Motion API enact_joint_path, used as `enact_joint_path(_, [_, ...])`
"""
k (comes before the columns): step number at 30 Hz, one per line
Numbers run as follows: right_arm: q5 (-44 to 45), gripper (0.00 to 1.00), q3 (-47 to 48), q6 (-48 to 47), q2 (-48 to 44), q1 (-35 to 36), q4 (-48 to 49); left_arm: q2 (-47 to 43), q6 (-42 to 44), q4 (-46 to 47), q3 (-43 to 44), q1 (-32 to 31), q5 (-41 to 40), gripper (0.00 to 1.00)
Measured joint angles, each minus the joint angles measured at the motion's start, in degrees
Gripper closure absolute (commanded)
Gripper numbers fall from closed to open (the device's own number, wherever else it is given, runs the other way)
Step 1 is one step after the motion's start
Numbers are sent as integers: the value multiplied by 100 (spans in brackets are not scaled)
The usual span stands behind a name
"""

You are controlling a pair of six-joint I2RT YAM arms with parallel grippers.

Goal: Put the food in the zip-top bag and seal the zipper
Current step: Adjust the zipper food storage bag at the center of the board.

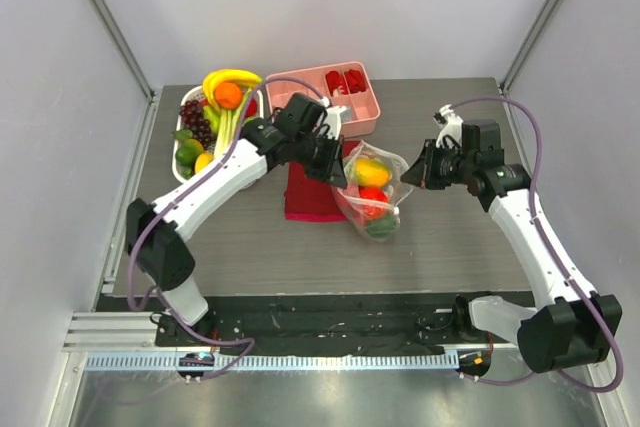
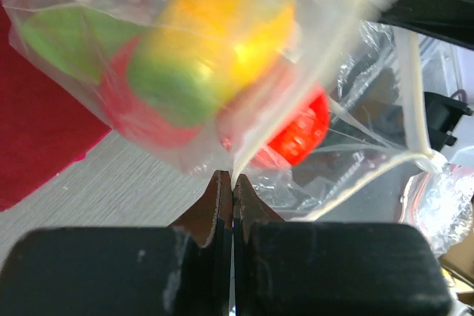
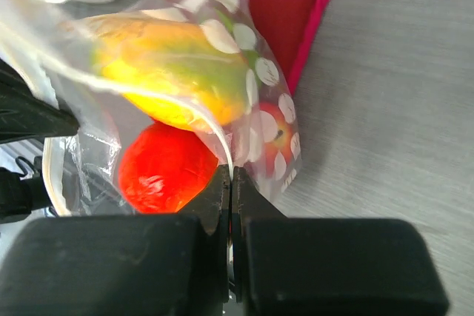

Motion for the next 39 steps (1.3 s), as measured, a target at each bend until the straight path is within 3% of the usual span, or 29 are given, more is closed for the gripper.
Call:
enact_joint_path(7, [-2, 99, 988, -205, -339, 0, -205, -973, 107, 44, 208, 42, 9, 98])
enact_joint_path(15, [-282, 99, 979, -238, -286, 0, -269, -1040, -24, -22, 192, 81, 59, 82])
enact_joint_path(19, [-299, 99, 743, -214, -46, 0, -264, -953, -31, -33, 190, 227, 81, 50])
enact_joint_path(20, [-302, 99, 686, -199, 4, 0, -264, -927, -33, -37, 192, 348, 111, 36])
enact_joint_path(23, [-304, 99, 656, -175, 81, 0, -243, -861, 22, -20, 195, 1049, 258, 13])
enact_joint_path(27, [-326, 99, 656, -153, 90, 0, -168, -848, 341, 293, 170, 2542, 83, 10])
enact_joint_path(30, [-365, 99, 656, -120, 92, 0, -136, -848, 745, 660, 76, 3230, -376, 13])
enact_joint_path(35, [-409, 99, 656, -74, 92, 0, -101, -498, 1381, 1353, 74, 3473, -1353, 16])
enact_joint_path(39, [-420, 99, 656, -37, 103, 0, -96, 315, 1523, 1849, 400, 3449, -2221, 15])
